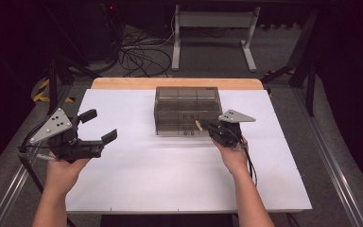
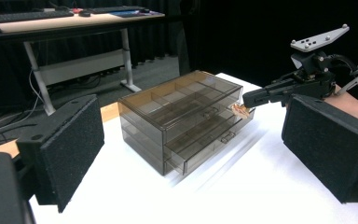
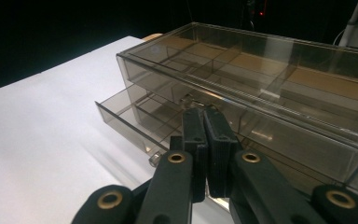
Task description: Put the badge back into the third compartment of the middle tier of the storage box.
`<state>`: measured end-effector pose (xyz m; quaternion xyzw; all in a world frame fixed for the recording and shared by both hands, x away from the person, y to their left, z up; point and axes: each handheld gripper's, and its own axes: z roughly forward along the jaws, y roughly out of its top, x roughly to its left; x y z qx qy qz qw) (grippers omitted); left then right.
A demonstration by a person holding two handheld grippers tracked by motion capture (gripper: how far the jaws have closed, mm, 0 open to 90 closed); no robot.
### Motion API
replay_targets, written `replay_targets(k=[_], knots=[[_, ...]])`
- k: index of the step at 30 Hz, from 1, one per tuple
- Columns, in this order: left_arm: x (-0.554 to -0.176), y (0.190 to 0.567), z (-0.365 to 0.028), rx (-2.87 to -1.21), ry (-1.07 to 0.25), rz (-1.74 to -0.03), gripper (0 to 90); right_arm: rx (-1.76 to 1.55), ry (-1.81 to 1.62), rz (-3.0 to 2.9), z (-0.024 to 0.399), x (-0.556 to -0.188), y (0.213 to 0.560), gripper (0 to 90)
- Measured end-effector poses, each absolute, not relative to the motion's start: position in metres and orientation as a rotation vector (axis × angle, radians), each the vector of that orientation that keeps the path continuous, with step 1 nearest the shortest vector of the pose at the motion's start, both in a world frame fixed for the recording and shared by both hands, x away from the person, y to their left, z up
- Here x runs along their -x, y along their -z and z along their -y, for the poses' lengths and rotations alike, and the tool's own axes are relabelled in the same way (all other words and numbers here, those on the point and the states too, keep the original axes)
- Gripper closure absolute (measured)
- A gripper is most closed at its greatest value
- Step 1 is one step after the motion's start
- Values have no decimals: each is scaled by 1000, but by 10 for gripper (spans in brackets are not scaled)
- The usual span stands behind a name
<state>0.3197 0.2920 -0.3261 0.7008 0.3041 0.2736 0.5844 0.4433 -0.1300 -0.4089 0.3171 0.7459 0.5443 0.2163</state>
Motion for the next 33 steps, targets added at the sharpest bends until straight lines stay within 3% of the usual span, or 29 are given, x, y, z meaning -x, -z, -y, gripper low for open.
replay_targets(k=[33], knots=[[-323,330,-288,-1654,-636,-714,64,-919,-1368,-2050,136,-458,423,886]])
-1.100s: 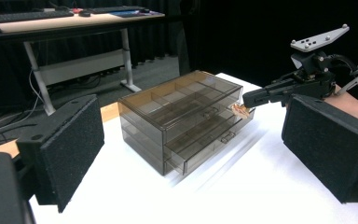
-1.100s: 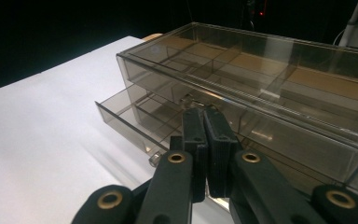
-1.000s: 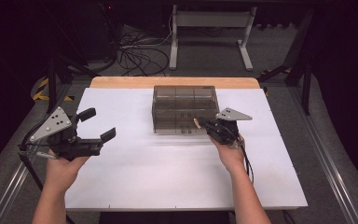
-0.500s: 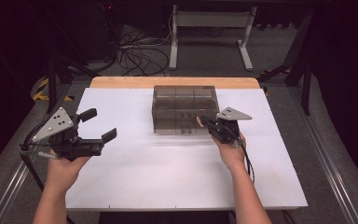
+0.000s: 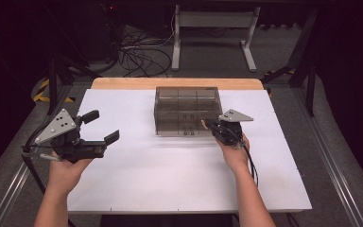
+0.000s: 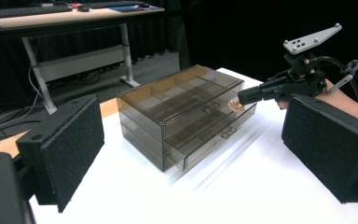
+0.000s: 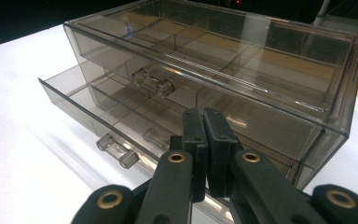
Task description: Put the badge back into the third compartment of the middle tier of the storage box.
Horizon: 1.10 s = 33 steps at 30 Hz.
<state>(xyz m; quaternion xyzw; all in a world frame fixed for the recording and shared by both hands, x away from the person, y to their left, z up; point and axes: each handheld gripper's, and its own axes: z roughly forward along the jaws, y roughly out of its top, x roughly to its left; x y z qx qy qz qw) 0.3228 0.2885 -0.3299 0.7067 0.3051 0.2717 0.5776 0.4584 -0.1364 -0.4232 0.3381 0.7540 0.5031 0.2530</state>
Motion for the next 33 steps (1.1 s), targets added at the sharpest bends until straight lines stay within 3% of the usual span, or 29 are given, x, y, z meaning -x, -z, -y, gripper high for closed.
replay_targets(k=[33], knots=[[-325,333,-287,-1660,-632,-718,64,-1046,-1457,-2089,141,-473,438,879]])
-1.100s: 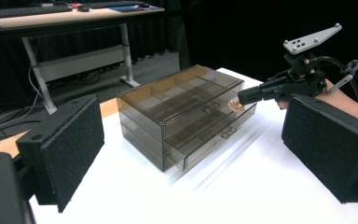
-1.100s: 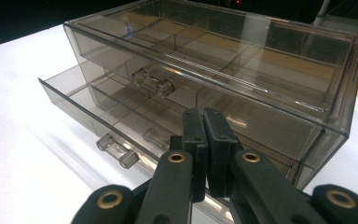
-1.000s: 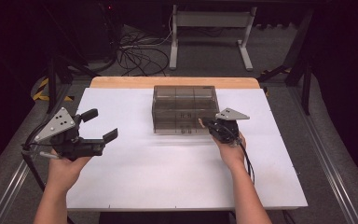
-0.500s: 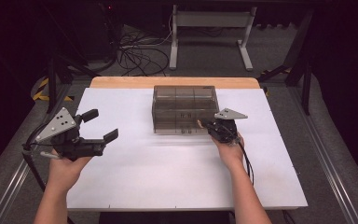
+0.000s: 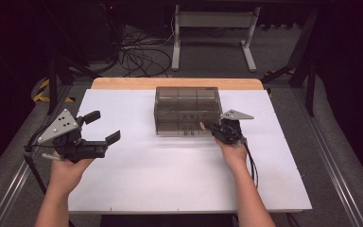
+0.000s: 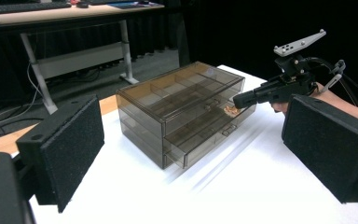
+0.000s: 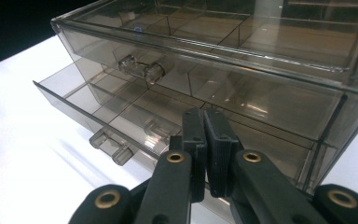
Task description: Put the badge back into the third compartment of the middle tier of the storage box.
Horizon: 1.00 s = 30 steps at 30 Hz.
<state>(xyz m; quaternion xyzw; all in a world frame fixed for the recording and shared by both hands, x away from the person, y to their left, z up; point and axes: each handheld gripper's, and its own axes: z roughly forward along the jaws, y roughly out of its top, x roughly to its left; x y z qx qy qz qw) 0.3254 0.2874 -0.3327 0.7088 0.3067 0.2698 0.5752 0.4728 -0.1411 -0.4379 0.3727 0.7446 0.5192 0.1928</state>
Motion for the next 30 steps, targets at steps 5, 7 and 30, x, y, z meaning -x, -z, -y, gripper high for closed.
replay_targets(k=[5,7,30], knots=[[-325,333,-287,-1660,-631,-718,64,-1048,-1456,-2090,141,-472,438,836],[-325,333,-287,-1659,-632,-718,64,-1043,-1454,-2086,141,-472,438,810],[-326,333,-289,-1655,-627,-719,64,-966,-1518,-2028,146,-456,422,551]])
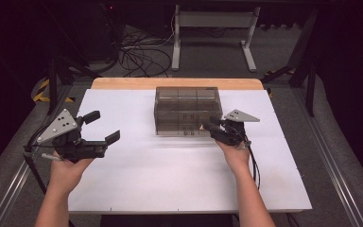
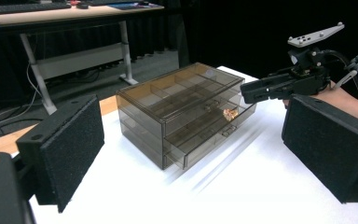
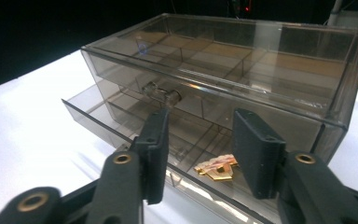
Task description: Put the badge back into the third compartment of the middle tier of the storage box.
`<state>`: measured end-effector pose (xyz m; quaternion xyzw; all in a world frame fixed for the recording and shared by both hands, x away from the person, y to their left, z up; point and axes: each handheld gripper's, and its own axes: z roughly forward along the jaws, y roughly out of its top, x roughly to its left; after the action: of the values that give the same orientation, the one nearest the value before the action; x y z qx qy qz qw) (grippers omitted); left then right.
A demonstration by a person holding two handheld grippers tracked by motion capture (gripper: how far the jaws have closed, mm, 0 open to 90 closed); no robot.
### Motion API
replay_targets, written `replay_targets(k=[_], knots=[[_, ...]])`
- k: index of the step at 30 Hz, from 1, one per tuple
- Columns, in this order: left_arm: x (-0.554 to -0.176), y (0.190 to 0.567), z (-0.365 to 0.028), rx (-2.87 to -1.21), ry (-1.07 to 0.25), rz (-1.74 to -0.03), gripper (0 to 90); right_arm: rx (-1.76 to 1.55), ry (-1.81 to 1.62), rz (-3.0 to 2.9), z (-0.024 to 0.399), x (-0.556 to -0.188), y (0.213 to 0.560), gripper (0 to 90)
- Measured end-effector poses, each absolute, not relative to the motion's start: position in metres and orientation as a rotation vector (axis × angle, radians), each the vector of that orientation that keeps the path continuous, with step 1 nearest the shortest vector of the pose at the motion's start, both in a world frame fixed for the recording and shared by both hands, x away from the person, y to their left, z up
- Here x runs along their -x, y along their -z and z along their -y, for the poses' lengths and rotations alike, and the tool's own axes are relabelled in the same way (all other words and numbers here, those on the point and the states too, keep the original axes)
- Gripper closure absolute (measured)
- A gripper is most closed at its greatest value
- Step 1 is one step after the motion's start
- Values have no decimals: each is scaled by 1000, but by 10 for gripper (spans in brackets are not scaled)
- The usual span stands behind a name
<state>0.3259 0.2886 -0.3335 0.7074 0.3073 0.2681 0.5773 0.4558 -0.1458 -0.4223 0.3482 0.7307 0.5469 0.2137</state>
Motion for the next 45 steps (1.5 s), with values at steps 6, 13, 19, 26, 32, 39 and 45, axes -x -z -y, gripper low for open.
replay_targets(k=[6,13,19,26,32,39,45], knots=[[-326,333,-289,-1654,-628,-719,64,-953,-1543,-2017,148,-450,418,471],[-325,333,-290,-1650,-627,-716,64,-929,-1577,-2001,154,-443,413,414],[-325,333,-289,-1651,-629,-712,64,-913,-1606,-1995,157,-438,409,350],[-325,333,-289,-1649,-626,-716,64,-889,-1638,-1978,158,-432,404,326],[-324,332,-290,-1648,-628,-714,63,-849,-1668,-1966,159,-427,397,274],[-324,332,-290,-1648,-629,-713,63,-823,-1688,-1964,161,-422,392,223],[-324,332,-290,-1649,-629,-714,63,-802,-1702,-1954,163,-419,388,195]])
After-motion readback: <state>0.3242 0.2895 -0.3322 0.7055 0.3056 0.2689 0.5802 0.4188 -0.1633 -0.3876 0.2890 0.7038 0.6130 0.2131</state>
